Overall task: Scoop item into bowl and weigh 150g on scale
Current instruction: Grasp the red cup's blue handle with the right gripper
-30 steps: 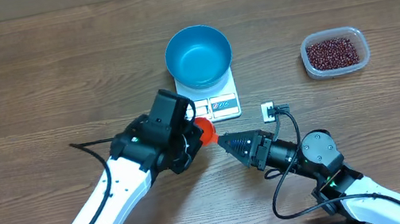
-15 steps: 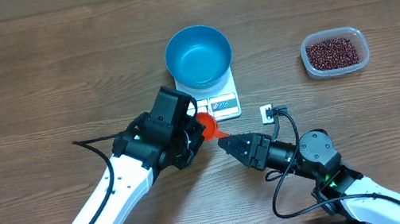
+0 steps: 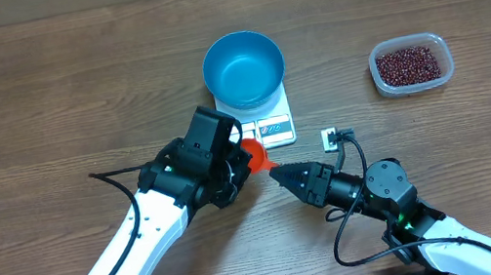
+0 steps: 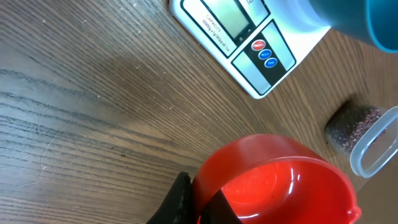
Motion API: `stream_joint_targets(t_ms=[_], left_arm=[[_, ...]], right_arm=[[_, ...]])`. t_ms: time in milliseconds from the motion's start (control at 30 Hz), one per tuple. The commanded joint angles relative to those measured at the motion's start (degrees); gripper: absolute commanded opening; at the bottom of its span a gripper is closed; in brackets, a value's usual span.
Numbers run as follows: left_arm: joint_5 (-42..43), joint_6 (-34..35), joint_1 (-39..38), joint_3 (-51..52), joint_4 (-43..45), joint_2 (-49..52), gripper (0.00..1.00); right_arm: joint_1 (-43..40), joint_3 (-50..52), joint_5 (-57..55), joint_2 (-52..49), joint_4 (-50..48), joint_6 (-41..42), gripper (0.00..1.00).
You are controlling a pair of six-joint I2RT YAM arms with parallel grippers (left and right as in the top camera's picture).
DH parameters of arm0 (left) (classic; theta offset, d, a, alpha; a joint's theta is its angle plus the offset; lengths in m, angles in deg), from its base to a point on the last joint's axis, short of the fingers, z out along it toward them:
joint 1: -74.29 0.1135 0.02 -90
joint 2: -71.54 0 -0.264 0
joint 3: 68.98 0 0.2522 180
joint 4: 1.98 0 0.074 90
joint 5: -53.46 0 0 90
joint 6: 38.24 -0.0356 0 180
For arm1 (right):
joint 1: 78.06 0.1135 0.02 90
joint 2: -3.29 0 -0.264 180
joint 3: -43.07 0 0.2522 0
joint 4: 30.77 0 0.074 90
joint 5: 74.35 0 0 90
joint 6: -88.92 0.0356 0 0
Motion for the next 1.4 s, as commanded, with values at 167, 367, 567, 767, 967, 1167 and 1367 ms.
stream_joint_targets(t_ms=[167, 367, 567, 767, 967, 1167, 1367], left_arm=[[-0.4, -0.5, -0.4, -0.1, -0.6, 0.2, 0.04], [-0.3, -0.5, -0.4, -0.1, -0.6, 0.2, 0.04], [-0.4, -0.5, -0.4, -0.1, -0.6, 0.2, 0.04], [-0.3, -0.5, -0.4, -0.1, -0.6, 0.2, 0.04], [-0.4, -0.5, -0.4, -0.1, -0.7, 0.2, 0.42], [-0.6, -0.5, -0.4, -0.1, -0.9, 0.2, 0.94], [-0.6, -0.5, -0.4, -0.1, -2.3, 0.2, 1.00]], right_arm=[[0.3, -0.7, -1.2, 0.1, -0.2, 0.0, 0.19], [0.3, -0.7, -0.3, 0.1, -0.1, 0.0, 0.11], [0.3, -0.7, 0.3, 0.1, -0.1, 0.0, 0.07], [0.3, -0.7, 1.2, 0.1, -0.2, -0.5, 0.04], [0.3, -0.7, 1.4, 0.1, 1.0, -2.5, 0.04], [-1.4, -0.7, 1.2, 0.1, 3.7, -14.1, 0.04], [-12.5, -0.7, 8.4, 3.4, 11.2, -17.5, 0.04]])
